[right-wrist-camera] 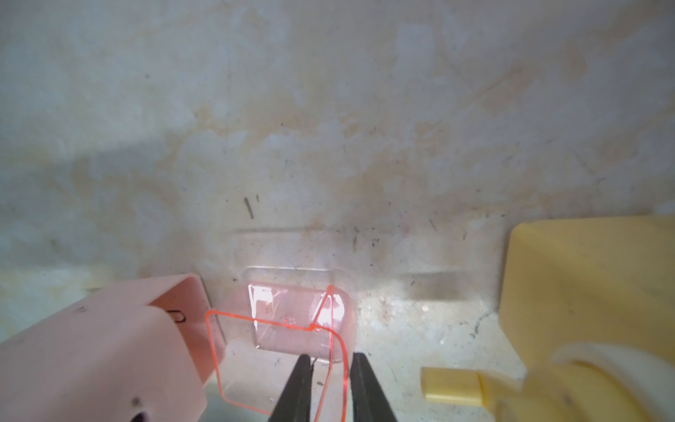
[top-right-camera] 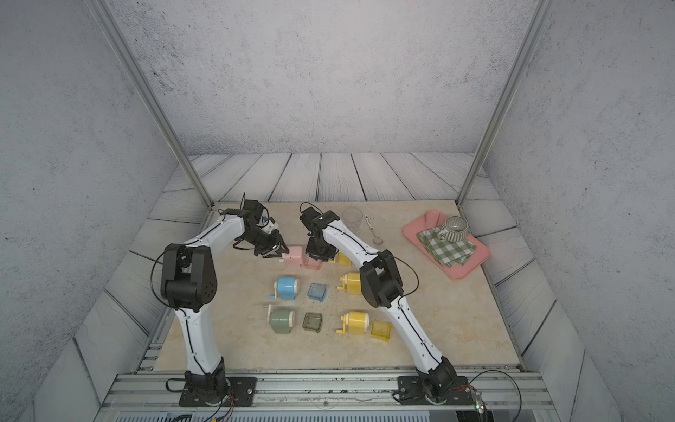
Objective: Put the tray back into the pencil sharpener
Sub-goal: Pick up the container from the center of the board.
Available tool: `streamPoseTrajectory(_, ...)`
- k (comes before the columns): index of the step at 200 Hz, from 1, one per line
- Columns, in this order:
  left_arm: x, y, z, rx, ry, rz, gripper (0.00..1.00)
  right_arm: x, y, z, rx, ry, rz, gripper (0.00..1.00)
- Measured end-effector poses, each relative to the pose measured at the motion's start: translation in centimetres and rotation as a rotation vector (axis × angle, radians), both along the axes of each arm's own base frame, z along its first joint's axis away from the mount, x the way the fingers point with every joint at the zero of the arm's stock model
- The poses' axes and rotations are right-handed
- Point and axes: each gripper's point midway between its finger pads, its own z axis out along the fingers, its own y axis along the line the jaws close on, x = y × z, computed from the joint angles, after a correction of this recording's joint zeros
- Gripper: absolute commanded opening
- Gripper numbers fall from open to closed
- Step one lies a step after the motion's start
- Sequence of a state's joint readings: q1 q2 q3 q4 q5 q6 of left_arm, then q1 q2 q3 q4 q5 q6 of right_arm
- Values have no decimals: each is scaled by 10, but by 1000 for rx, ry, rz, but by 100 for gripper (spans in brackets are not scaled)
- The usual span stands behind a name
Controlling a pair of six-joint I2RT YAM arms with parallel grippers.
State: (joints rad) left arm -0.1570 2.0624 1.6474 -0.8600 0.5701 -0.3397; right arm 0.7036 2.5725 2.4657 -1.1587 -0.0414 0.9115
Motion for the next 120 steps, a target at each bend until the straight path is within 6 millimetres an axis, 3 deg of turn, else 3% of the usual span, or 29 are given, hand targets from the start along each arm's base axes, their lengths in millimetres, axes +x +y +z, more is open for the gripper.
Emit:
streamPoseTrajectory(56,0,0,0,-1,1,-1,37,-4,-5,-8,-31,23,6,13)
streamPoseTrajectory(120,0,0,0,-1,3,0,37,3,-5,12,-36,-28,42,4)
